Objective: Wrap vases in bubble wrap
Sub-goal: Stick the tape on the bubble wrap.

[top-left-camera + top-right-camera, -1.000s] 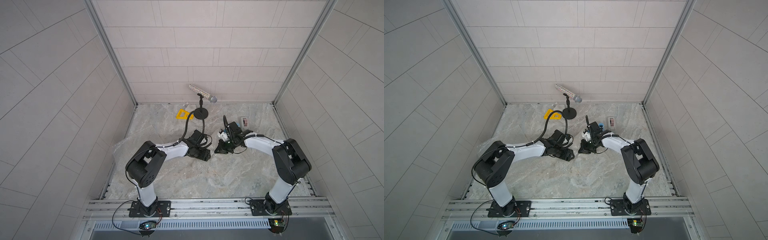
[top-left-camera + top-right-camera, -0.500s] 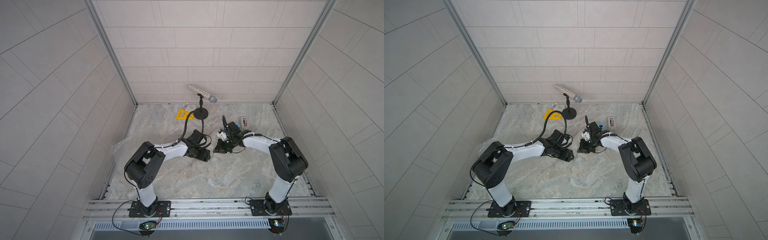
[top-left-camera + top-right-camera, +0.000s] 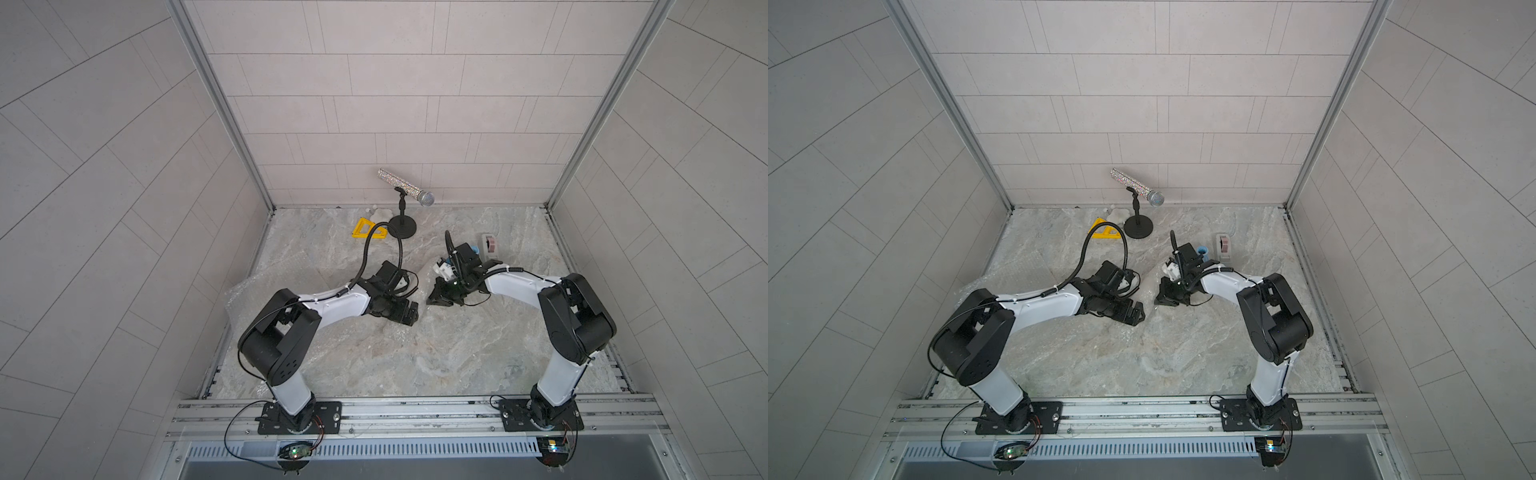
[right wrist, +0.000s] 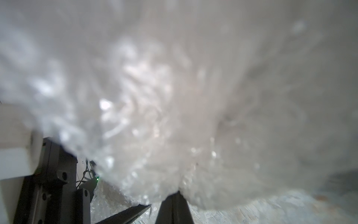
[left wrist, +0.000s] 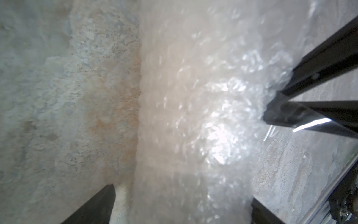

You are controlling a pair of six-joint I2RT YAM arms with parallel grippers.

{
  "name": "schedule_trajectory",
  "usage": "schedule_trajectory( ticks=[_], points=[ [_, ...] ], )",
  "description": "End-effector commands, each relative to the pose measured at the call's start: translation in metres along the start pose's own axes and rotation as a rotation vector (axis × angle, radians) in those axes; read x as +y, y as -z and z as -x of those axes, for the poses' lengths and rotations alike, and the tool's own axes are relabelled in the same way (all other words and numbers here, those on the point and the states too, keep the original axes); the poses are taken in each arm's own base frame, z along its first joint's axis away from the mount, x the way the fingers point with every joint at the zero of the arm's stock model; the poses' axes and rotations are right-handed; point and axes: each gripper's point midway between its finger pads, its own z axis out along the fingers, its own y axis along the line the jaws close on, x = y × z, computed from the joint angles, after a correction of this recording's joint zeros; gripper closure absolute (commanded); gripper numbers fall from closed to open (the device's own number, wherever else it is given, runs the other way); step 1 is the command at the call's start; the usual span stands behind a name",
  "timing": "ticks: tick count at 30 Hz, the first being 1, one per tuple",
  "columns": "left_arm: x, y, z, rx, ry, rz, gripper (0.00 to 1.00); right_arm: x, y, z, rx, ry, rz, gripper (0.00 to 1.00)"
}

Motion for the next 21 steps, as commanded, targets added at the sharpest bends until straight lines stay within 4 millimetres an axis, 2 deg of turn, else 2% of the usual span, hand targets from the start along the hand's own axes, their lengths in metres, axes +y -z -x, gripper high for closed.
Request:
schedule_trajectory(
  ticks=[1,6,11,21],
  points=[
    [-0.011,0.013,0.016,-0.084,-0.026,-0.031,0.00,0.001,0.001,0.005,-0.017,-0.002,0.003,1.00],
    [-0.019,0.017,0.025,-0.107,-0.058,-0.056,0.00,0.003,0.002,0.005,-0.017,-0.003,0.009,1.00],
    [-0.040,0.026,0.034,-0.183,-0.181,-0.062,0.00,0.002,0.001,0.004,-0.014,-0.004,0.006,1.00],
    [-0.042,0.020,0.049,-0.243,-0.280,0.002,0.00,0.001,0.002,0.005,-0.015,-0.006,0.001,1.00]
  ],
)
